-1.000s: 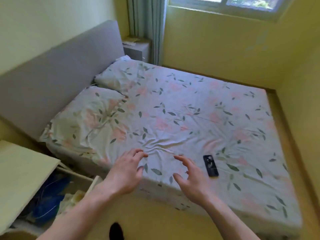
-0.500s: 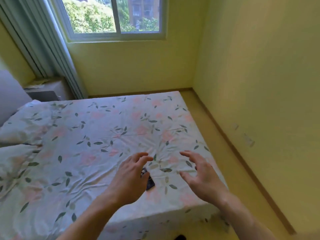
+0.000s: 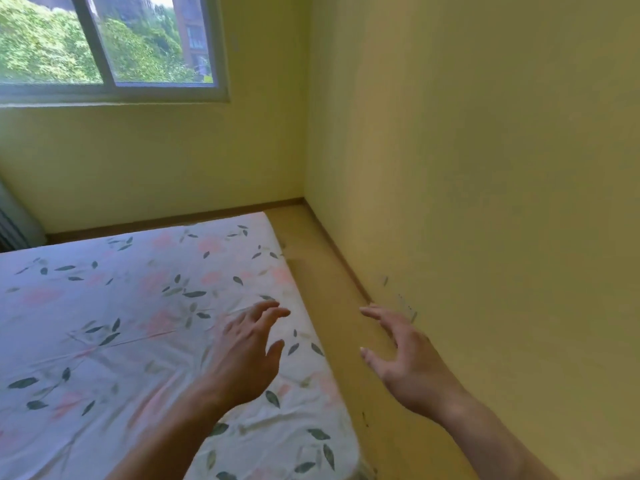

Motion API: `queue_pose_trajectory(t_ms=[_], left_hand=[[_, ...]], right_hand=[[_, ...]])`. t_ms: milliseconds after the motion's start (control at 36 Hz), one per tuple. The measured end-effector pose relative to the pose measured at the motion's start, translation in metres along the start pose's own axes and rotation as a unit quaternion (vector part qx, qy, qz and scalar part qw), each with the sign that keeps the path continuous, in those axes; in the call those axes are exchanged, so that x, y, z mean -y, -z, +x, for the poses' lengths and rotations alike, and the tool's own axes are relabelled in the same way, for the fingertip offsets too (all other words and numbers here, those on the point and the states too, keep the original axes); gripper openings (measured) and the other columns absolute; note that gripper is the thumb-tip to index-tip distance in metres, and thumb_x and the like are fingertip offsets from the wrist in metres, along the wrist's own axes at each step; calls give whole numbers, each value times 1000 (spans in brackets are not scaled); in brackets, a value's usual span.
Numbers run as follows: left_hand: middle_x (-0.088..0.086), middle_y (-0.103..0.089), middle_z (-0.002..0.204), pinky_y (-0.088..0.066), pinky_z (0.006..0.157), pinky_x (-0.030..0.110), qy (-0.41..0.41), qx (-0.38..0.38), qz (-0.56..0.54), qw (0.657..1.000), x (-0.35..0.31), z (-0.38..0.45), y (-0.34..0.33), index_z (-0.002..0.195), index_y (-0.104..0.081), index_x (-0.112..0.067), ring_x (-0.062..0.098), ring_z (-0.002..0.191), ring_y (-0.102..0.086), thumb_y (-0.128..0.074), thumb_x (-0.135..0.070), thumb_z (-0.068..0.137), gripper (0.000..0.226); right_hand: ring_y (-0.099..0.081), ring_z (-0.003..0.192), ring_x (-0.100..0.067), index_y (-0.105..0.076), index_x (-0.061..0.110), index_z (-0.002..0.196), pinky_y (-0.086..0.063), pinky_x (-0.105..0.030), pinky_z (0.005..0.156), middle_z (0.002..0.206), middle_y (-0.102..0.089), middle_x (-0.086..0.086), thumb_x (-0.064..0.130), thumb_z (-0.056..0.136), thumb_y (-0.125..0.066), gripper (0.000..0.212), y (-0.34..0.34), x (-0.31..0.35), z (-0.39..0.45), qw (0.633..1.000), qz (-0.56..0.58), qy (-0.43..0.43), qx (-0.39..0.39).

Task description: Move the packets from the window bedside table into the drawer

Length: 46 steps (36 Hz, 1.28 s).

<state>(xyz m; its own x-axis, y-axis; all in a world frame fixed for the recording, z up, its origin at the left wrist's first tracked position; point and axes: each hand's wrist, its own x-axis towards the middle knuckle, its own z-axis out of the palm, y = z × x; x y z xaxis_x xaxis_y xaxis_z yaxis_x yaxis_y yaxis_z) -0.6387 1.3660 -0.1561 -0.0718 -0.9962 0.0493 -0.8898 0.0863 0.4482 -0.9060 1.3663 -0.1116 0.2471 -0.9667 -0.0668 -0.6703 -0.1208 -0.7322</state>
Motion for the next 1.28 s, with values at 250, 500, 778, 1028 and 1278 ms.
queue_pose_trajectory(t_ms=[250, 500, 778, 1028, 1278], left_hand=[[-18, -33, 152, -33, 117, 34, -40, -21, -30, 999, -118, 145, -47, 141, -42, -40, 8, 138, -38, -56, -36, 98, 46], [-16, -36, 152, -34, 117, 38, 56, -54, -19, 997, -164, 255, -93, 140, -44, -39, 12, 139, -39, -59, -33, 97, 46], [-17, -33, 156, -32, 119, 38, 215, -111, -3, 970, -163, 289, -83, 141, -44, -40, 13, 141, -39, -59, -35, 98, 46], [-17, -34, 156, -33, 118, 37, 369, -179, 18, 912, -98, 295, -45, 141, -45, -40, 13, 141, -39, -64, -33, 94, 51], [-21, -19, 163, -27, 120, 38, 370, -211, -4, 905, -6, 440, -10, 148, -35, -44, 11, 147, -28, -63, -34, 94, 61]], right_hand=[[-39, 133, 5, -47, 43, 141, -32, -21, 114, 148, -41, 24, 32, 94, -68, 53, 102, -93, 100, 1000, 9, 2, -16], [-40, 133, 5, -48, 40, 142, -30, -20, 116, 147, -42, 21, 30, 93, -69, 54, 189, -173, 220, 998, 4, 47, 45], [-40, 135, 2, -48, 41, 141, -35, -33, 118, 147, -44, 23, 31, 91, -71, 56, 211, -179, 358, 978, -4, 149, 149], [-39, 137, 1, -47, 41, 142, -37, -36, 118, 148, -40, 27, 31, 91, -73, 58, 154, -109, 484, 930, 13, 261, 258], [-36, 140, 1, -44, 45, 143, -33, -36, 121, 151, -35, 28, 35, 91, -71, 59, 140, -73, 653, 927, -7, 274, 258]])
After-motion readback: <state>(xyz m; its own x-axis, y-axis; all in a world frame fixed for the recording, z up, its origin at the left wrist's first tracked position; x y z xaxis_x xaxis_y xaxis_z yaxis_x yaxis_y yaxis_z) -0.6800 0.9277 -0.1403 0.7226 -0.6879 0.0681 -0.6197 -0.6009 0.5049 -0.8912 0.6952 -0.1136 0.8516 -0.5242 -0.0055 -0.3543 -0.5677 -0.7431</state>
